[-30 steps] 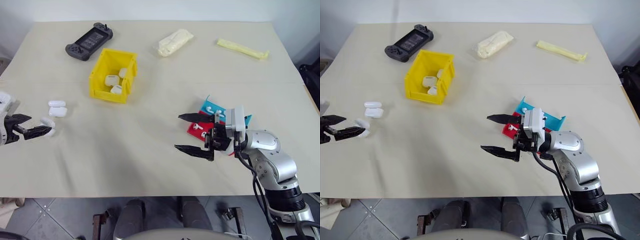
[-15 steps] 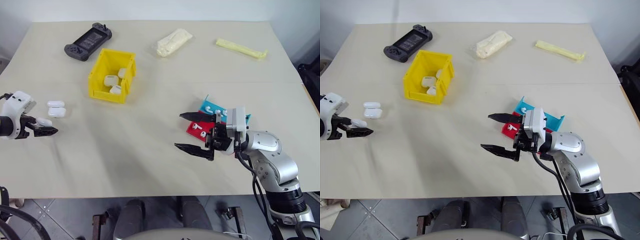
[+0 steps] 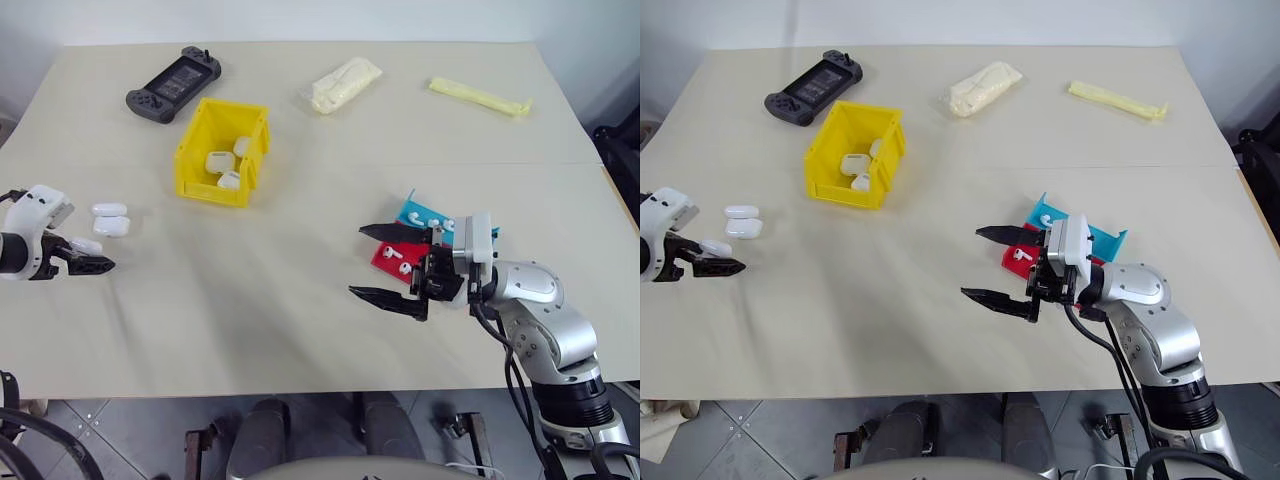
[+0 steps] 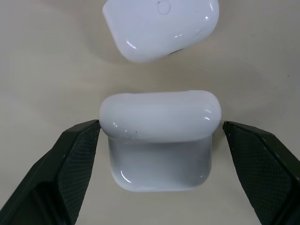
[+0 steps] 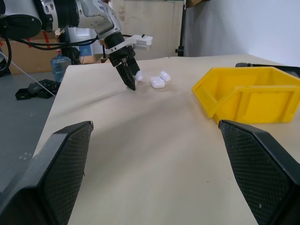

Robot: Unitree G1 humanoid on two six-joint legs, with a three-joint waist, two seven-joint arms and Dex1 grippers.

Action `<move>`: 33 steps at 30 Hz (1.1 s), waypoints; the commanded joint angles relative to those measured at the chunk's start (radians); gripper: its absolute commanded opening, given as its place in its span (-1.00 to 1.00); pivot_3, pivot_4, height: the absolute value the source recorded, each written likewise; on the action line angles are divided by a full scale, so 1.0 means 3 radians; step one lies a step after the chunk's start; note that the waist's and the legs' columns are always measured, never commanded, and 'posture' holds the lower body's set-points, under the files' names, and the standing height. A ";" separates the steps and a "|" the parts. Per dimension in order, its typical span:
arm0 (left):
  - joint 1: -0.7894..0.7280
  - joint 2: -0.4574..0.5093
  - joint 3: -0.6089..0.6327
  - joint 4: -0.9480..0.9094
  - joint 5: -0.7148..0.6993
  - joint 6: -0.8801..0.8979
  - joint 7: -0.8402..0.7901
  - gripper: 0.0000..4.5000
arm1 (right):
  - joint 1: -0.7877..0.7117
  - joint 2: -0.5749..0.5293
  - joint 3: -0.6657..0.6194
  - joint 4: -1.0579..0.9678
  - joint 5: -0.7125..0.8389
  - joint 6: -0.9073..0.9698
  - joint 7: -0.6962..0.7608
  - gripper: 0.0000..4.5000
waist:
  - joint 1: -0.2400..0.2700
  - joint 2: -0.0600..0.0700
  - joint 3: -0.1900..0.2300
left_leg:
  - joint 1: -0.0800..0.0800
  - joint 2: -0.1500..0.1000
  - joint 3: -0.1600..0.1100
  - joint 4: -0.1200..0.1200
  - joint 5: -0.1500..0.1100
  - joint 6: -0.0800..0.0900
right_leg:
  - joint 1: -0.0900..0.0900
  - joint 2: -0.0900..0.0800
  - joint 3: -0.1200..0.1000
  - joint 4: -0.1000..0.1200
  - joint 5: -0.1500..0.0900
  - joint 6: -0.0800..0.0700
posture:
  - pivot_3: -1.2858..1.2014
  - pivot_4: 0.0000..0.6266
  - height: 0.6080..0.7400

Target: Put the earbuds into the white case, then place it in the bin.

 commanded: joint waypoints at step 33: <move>0.2030 -0.2078 0.1360 -0.3681 -0.2159 -0.0879 -0.0007 0.25 | -0.0039 -0.0449 -0.0471 0.0063 0.0066 -0.0003 0.0198 1.00 | 0.0115 0.0001 -0.0002 | -0.0002 -0.0014 -0.0036 0.0011 -0.0003 0.0012 | 0.0018 -0.0038 -0.0035 -0.0022 0.0016 -0.0003 | 0.03 -0.52 1.00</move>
